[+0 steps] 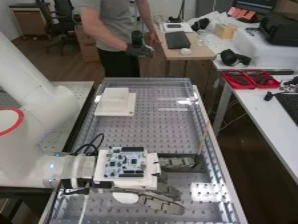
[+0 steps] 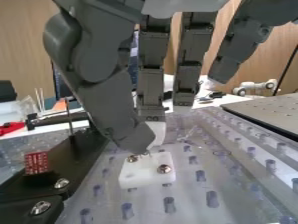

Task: Grab the paper clip and place it in the clear container

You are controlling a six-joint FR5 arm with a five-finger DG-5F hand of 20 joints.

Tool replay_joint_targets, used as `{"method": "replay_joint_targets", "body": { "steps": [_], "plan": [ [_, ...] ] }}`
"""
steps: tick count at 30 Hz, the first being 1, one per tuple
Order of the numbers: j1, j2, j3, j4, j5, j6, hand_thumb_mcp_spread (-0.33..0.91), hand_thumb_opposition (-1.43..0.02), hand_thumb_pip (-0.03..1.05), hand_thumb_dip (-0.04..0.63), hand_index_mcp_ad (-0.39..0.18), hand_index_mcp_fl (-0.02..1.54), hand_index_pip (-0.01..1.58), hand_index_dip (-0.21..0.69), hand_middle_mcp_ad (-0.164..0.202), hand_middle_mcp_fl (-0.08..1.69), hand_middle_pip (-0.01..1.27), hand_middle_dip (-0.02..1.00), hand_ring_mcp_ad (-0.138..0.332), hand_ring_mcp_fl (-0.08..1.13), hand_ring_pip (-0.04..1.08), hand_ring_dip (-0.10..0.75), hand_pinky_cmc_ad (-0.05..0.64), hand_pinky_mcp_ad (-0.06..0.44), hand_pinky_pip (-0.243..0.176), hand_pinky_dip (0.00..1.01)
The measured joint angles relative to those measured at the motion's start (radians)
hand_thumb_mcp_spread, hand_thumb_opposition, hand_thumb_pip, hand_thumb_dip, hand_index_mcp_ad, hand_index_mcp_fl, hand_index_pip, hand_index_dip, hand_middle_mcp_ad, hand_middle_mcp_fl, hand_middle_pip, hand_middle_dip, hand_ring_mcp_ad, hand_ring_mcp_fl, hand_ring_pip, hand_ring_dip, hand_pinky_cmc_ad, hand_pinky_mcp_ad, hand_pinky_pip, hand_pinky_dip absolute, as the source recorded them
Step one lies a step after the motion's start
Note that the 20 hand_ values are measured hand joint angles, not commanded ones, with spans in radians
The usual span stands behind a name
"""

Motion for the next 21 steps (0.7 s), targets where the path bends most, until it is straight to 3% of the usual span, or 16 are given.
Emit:
{"method": "replay_joint_targets", "body": {
  "steps": [11, 13, 17, 21],
  "plan": [
    [-0.001, 0.019, -0.028, 0.071, 0.023, 0.063, 0.68, -1.02, 0.67, 0.291, -0.173, 0.29, 0.11, -0.183, -0.101, 0.83, 0.83, 0.73, 0.031, 0.61, 0.11, 0.511, 0.464, 0.227, 0.065, 0.20],
    [-0.001, 0.028, -0.034, 0.082, 0.028, 0.075, 0.68, -1.02, 0.67, 0.291, -0.169, 0.29, 0.11, -0.183, -0.098, 0.82, 0.83, 0.73, 0.030, 0.63, 0.11, 0.515, 0.461, 0.248, 0.065, 0.20],
    [-0.001, 0.059, -0.052, 0.109, 0.041, 0.100, 0.68, -1.04, 0.67, 0.291, -0.173, 0.33, 0.11, -0.183, -0.068, 0.87, 0.82, 0.73, 0.033, 0.65, 0.10, 0.515, 0.480, 0.248, 0.068, 0.20],
    [0.007, 0.114, -0.085, 0.145, 0.051, 0.134, 0.68, -1.05, 0.66, 0.291, -0.169, 0.33, 0.11, -0.183, -0.061, 0.87, 0.80, 0.73, 0.030, 0.67, 0.10, 0.515, 0.480, 0.264, 0.072, 0.19]
  ]
}}
